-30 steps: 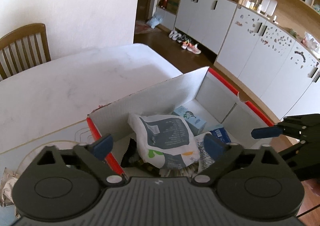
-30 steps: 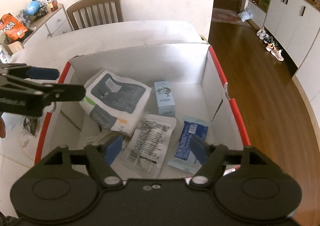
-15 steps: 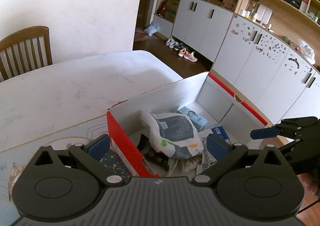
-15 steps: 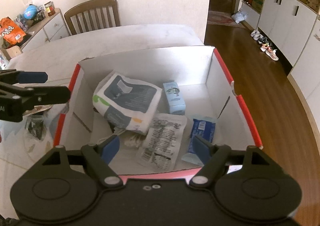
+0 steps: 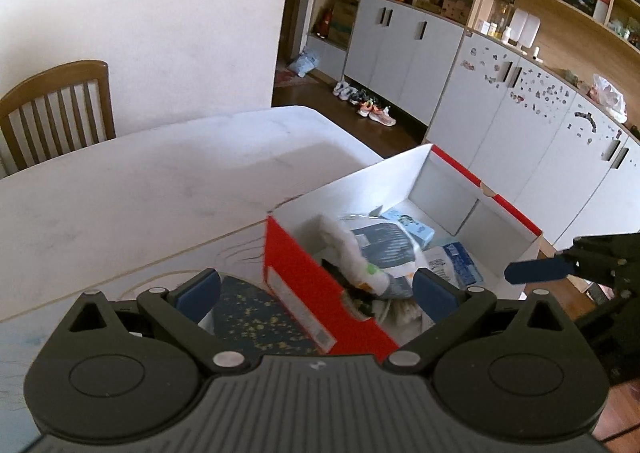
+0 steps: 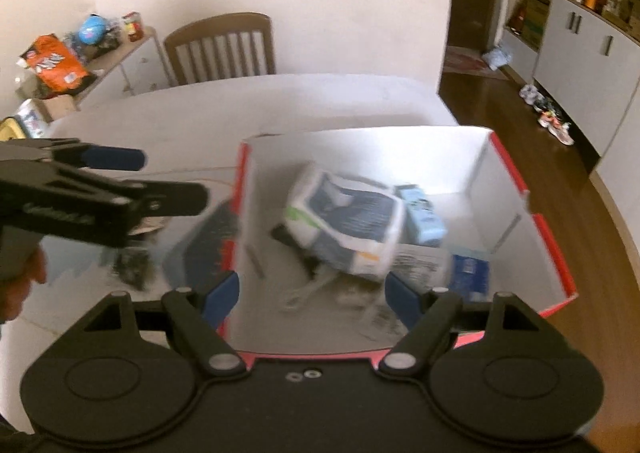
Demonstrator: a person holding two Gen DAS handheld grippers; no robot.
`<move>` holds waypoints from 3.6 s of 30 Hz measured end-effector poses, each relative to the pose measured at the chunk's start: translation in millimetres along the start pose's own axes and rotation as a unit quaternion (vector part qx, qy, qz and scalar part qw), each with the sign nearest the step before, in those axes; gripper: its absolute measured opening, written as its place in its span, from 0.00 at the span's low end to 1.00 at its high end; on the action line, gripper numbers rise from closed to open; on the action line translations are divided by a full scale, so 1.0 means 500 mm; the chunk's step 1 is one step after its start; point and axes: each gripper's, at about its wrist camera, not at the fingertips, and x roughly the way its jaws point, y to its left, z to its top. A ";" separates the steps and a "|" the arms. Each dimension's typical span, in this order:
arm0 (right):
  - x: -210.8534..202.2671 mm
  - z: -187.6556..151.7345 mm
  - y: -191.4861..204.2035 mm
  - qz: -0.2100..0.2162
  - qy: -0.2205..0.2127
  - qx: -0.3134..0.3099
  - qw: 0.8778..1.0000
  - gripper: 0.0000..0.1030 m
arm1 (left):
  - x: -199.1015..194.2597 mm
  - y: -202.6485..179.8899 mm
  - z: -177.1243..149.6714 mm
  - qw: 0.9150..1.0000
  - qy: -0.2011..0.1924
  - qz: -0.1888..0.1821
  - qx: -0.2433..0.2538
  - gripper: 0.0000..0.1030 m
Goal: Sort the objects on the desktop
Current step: 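Withdraw both grippers from the shoebox back over the table items, then grasp the silver foil bag with left gripper while right gripper grasps the black snack bag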
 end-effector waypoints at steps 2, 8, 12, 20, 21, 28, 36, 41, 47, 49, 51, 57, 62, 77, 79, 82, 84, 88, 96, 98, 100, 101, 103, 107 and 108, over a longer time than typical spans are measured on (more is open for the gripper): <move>-0.001 0.001 0.025 0.006 -0.004 -0.002 1.000 0.78 | -0.008 0.018 -0.004 1.000 -0.001 0.003 0.000 1.00; 0.007 0.001 0.094 0.020 -0.002 -0.007 1.000 0.78 | -0.036 0.073 -0.019 1.000 -0.007 0.009 -0.007 1.00; 0.023 -0.001 0.141 0.028 0.005 -0.014 0.999 0.78 | -0.054 0.118 -0.030 1.000 -0.008 0.024 -0.013 1.00; 0.069 0.004 0.219 0.031 0.016 -0.022 0.999 0.78 | -0.079 0.201 -0.049 0.998 -0.009 0.059 -0.024 1.00; 0.075 0.005 0.231 0.033 0.019 -0.024 0.999 0.78 | -0.081 0.212 -0.051 0.998 -0.008 0.061 -0.026 1.00; 0.102 0.010 0.278 0.047 0.015 -0.025 0.999 0.78 | -0.080 0.266 -0.072 0.997 0.002 0.068 -0.037 1.00; 0.145 0.008 0.322 0.056 0.030 -0.034 0.997 0.77 | -0.060 0.304 -0.102 0.997 0.019 0.067 -0.032 1.00; 0.172 0.013 0.336 0.058 0.033 -0.024 0.997 0.77 | -0.046 0.325 -0.113 0.996 0.028 0.073 -0.037 1.00; 0.208 0.012 0.362 0.058 0.042 -0.037 0.997 0.76 | -0.021 0.358 -0.128 0.995 0.043 0.078 -0.051 1.00; 0.222 0.009 0.369 0.058 0.048 -0.038 0.996 0.76 | -0.014 0.369 -0.132 0.994 0.048 0.081 -0.058 1.00; 0.236 0.007 0.375 0.057 0.053 -0.041 0.996 0.76 | -0.007 0.383 -0.136 0.993 0.053 0.082 -0.068 1.00; 0.270 0.009 0.392 0.055 0.067 -0.050 0.995 0.75 | 0.014 0.401 -0.142 0.992 0.062 0.078 -0.077 1.00; 0.294 0.010 0.398 0.053 0.078 -0.053 0.994 0.75 | 0.033 0.409 -0.154 0.992 0.069 0.074 -0.082 0.99; 0.332 0.009 0.401 0.059 0.097 -0.060 0.992 0.53 | 0.057 0.415 -0.160 0.992 0.081 0.039 -0.093 0.54; 0.333 0.008 0.400 0.061 0.097 -0.060 0.992 0.52 | 0.057 0.416 -0.159 0.992 0.081 0.033 -0.095 0.47; 0.333 0.007 0.401 0.055 0.099 -0.066 0.991 0.49 | 0.059 0.413 -0.157 0.992 0.082 0.034 -0.091 0.40; 0.333 0.007 0.399 0.057 0.100 -0.066 0.991 0.45 | 0.059 0.412 -0.156 0.992 0.081 0.036 -0.090 0.37; 0.324 0.006 0.399 0.054 0.098 -0.068 0.991 0.38 | 0.059 0.413 -0.156 0.991 0.081 0.037 -0.096 0.32; 0.310 0.003 0.385 0.043 0.092 -0.064 0.993 0.31 | 0.053 0.414 -0.158 0.991 0.076 0.046 -0.104 0.24; 0.306 0.001 0.381 0.040 0.091 -0.062 0.993 0.31 | 0.048 0.415 -0.157 0.991 0.074 0.048 -0.106 0.22; 0.302 -0.001 0.377 0.039 0.090 -0.060 0.993 0.30 | 0.044 0.414 -0.156 0.991 0.072 0.046 -0.108 0.22; 0.300 -0.001 0.376 0.038 0.090 -0.060 0.993 0.30 | 0.042 0.413 -0.156 0.991 0.071 0.046 -0.108 0.22; 0.296 -0.002 0.374 0.037 0.088 -0.059 0.994 0.30 | 0.036 0.411 -0.155 0.991 0.069 0.042 -0.109 0.22; 0.292 -0.005 0.369 0.033 0.087 -0.058 0.994 0.30 | 0.026 0.406 -0.157 0.991 0.069 0.039 -0.110 0.22; 0.289 -0.005 0.368 0.034 0.086 -0.056 0.994 0.30 | 0.024 0.404 -0.157 0.991 0.069 0.039 -0.111 0.22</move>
